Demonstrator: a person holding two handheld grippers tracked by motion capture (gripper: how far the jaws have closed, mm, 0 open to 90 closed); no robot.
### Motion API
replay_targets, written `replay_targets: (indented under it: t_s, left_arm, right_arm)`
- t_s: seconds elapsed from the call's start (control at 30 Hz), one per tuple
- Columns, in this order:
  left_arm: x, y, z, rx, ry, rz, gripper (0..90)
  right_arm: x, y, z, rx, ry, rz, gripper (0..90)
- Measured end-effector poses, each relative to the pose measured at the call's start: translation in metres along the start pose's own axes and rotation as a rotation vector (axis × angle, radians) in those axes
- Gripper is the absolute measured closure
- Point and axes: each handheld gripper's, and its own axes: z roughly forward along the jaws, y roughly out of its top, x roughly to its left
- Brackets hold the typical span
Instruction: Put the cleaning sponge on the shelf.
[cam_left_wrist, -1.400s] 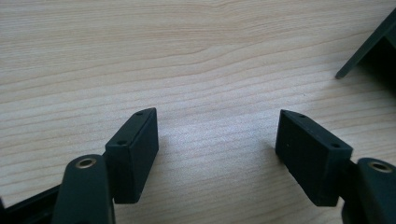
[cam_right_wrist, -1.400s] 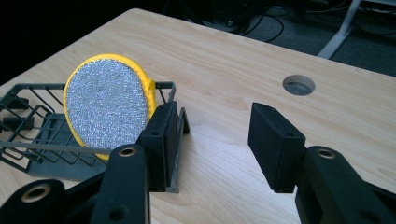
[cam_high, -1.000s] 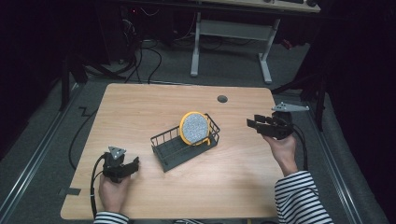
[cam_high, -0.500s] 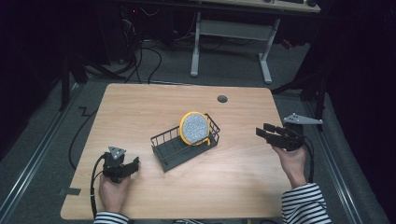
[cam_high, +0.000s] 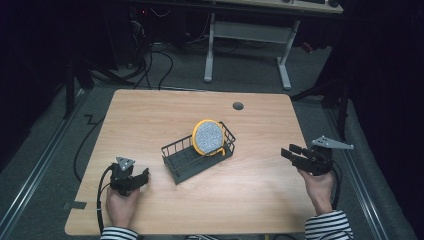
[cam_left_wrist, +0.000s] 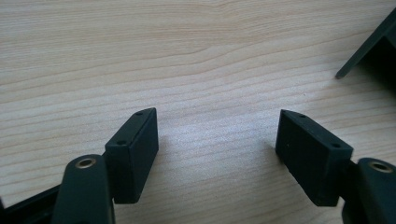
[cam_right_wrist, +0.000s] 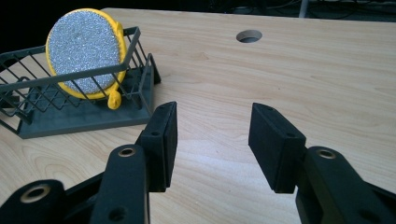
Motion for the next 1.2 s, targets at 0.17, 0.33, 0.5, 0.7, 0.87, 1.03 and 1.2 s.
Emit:
replay_targets:
  t_s: [0.17,0.33,0.5,0.7,0.87,1.03,1.2]
  left_arm:
    - [0.000,0.000,0.000,0.000,0.000,-0.001,30.7]
    - [0.000,0.000,0.000,0.000,0.000,-0.001,30.7]
    - [0.000,0.000,0.000,0.000,0.000,-0.001,30.6]
    - [0.000,0.000,0.000,0.000,0.000,0.000,30.7]
    - [0.000,0.000,0.000,0.000,0.000,0.000,30.6]
    - [0.000,0.000,0.000,0.000,0.000,-0.001,30.6]
    - [0.000,0.000,0.000,0.000,0.000,0.000,30.6]
  right_arm:
    - [-0.004,-0.014,-0.001,-0.017,0.015,0.041,52.5]
    - [-0.007,-0.029,-0.002,-0.025,0.005,0.073,52.4]
    - [-0.007,-0.038,0.001,-0.019,-0.006,0.077,52.3]
    - [-0.008,-0.048,0.004,-0.027,-0.022,0.073,50.4]
    - [-0.009,-0.058,0.010,-0.013,-0.043,0.074,47.7]
    - [-0.011,-0.067,0.017,0.016,-0.052,0.093,47.8]
    - [-0.010,-0.076,0.022,0.042,-0.060,0.096,47.7]
